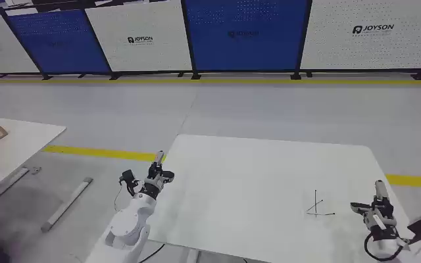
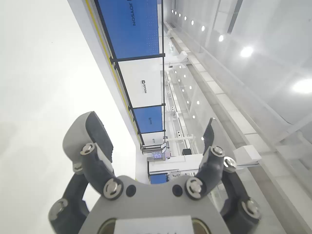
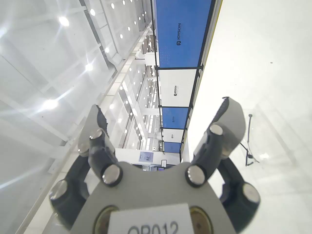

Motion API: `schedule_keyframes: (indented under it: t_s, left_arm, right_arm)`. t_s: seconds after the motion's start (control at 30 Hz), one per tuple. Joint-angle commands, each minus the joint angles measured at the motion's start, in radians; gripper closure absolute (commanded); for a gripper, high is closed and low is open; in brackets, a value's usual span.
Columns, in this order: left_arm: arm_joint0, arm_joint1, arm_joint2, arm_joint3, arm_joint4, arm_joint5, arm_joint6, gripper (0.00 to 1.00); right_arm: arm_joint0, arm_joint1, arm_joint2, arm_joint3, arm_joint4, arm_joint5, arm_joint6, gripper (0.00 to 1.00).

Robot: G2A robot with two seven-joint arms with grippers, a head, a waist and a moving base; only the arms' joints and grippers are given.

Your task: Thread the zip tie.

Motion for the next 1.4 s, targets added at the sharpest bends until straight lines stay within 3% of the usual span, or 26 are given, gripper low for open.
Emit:
schedule_keyframes:
  t_s: [0.0, 0.03, 0.07, 0.1, 0.13, 0.17, 0.2, 0.3, 0.47, 0.7, 1.13, 1.23, 1.37]
  left_arm:
    - [0.000, 0.000, 0.000, 0.000, 0.000, 0.000, 0.000, 0.00]
    - [0.000, 0.000, 0.000, 0.000, 0.000, 0.000, 0.000, 0.22]
    - [0.000, 0.000, 0.000, 0.000, 0.000, 0.000, 0.000, 0.22]
    - [0.000, 0.000, 0.000, 0.000, 0.000, 0.000, 0.000, 0.00]
    - [0.000, 0.000, 0.000, 0.000, 0.000, 0.000, 0.000, 0.00]
    - [0.000, 0.000, 0.000, 0.000, 0.000, 0.000, 0.000, 0.22]
    - [0.000, 0.000, 0.000, 0.000, 0.000, 0.000, 0.000, 0.00]
    - [0.000, 0.000, 0.000, 0.000, 0.000, 0.000, 0.000, 0.00]
    - [0.000, 0.000, 0.000, 0.000, 0.000, 0.000, 0.000, 0.00]
    - [0.000, 0.000, 0.000, 0.000, 0.000, 0.000, 0.000, 0.00]
    - [0.000, 0.000, 0.000, 0.000, 0.000, 0.000, 0.000, 0.00]
    - [0.000, 0.000, 0.000, 0.000, 0.000, 0.000, 0.000, 0.00]
    - [0.000, 0.000, 0.000, 0.000, 0.000, 0.000, 0.000, 0.00]
  right_arm:
    - [0.000, 0.000, 0.000, 0.000, 0.000, 0.000, 0.000, 0.00]
    - [0.000, 0.000, 0.000, 0.000, 0.000, 0.000, 0.000, 0.22]
    - [0.000, 0.000, 0.000, 0.000, 0.000, 0.000, 0.000, 0.22]
    - [0.000, 0.000, 0.000, 0.000, 0.000, 0.000, 0.000, 0.00]
    - [0.000, 0.000, 0.000, 0.000, 0.000, 0.000, 0.000, 0.00]
    - [0.000, 0.000, 0.000, 0.000, 0.000, 0.000, 0.000, 0.00]
    - [0.000, 0.000, 0.000, 0.000, 0.000, 0.000, 0.000, 0.00]
    - [0.002, 0.003, 0.010, -0.006, -0.024, 0.004, 0.044, 0.00]
    - [-0.015, 0.013, 0.060, -0.021, -0.033, 0.008, 0.216, 0.00]
    - [0.007, 0.042, 0.118, -0.023, -0.172, 0.102, 0.513, 0.00]
    - [0.009, 0.043, 0.115, -0.024, -0.173, 0.104, 0.524, 0.00]
    - [0.047, 0.053, 0.143, 0.003, -0.164, 0.113, 0.643, 0.00]
    - [0.092, 0.067, 0.157, 0.033, -0.205, 0.055, 0.792, 0.00]
